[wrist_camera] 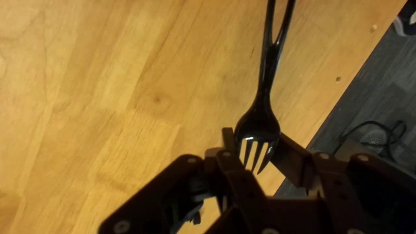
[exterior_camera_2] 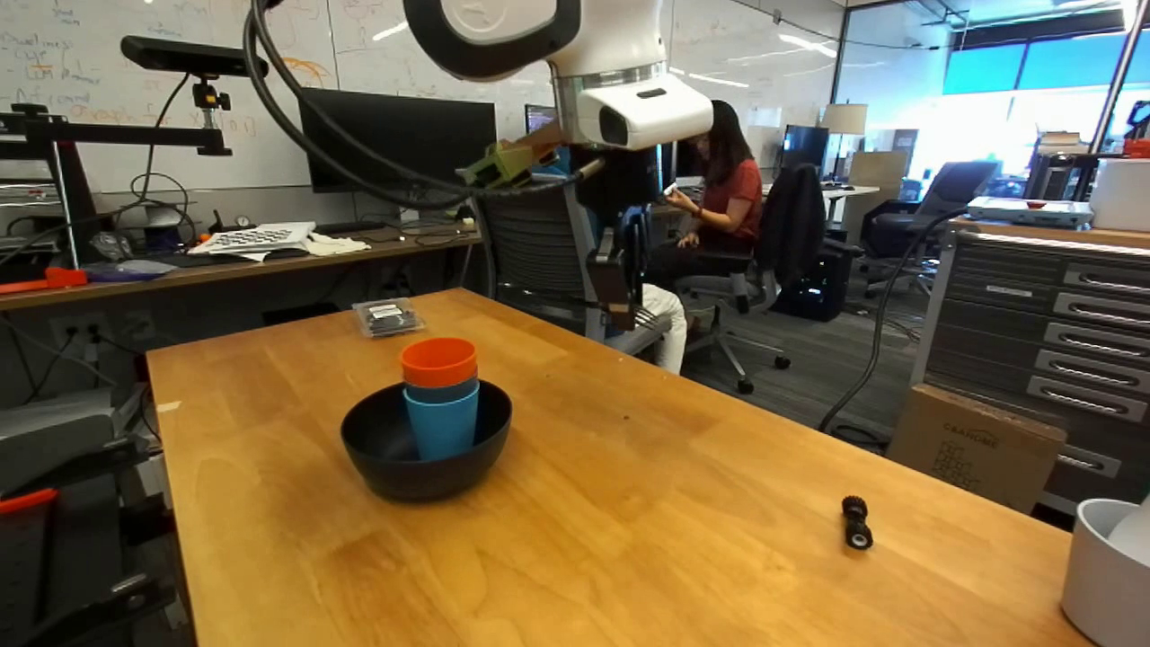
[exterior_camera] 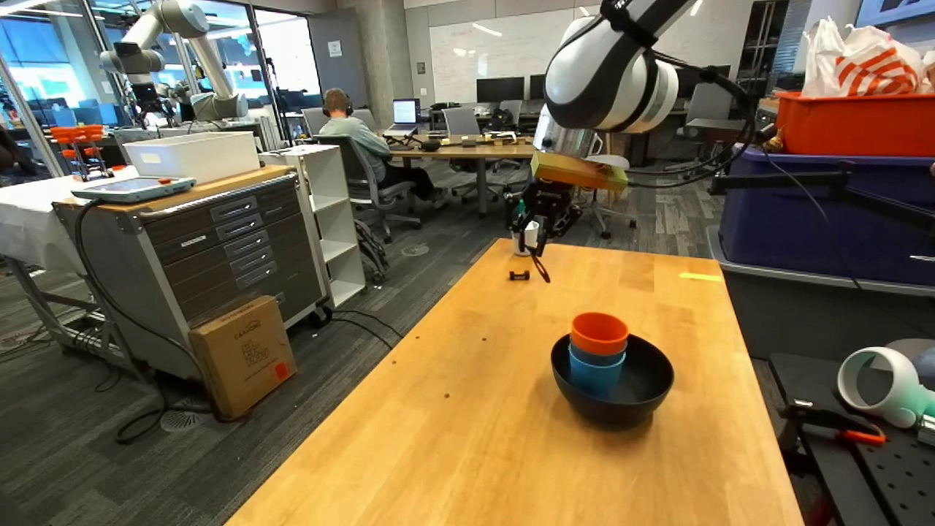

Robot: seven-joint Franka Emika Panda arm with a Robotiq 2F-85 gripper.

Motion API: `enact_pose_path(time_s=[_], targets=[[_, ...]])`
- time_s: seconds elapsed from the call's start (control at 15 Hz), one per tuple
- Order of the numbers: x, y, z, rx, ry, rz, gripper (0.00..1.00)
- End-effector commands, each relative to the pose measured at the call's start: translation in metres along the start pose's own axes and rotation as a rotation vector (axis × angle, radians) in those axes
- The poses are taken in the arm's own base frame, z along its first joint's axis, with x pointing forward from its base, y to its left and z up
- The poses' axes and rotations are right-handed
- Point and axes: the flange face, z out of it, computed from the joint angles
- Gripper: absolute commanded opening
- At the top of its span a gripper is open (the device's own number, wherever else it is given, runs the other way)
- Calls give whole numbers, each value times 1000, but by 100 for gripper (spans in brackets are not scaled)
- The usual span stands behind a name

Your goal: Put the blue cup in the black bowl, then put the green and orange cups on top of the blue cup then put the black object in the orange cup

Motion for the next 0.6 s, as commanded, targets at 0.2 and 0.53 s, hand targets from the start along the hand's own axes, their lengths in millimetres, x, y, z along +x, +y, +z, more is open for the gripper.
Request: enact_pose_path(time_s=[0.2, 0.53], targets=[[-31, -12, -19, 45, -320, -140, 11], [-40, 0, -12, 7, -600, -216, 11]])
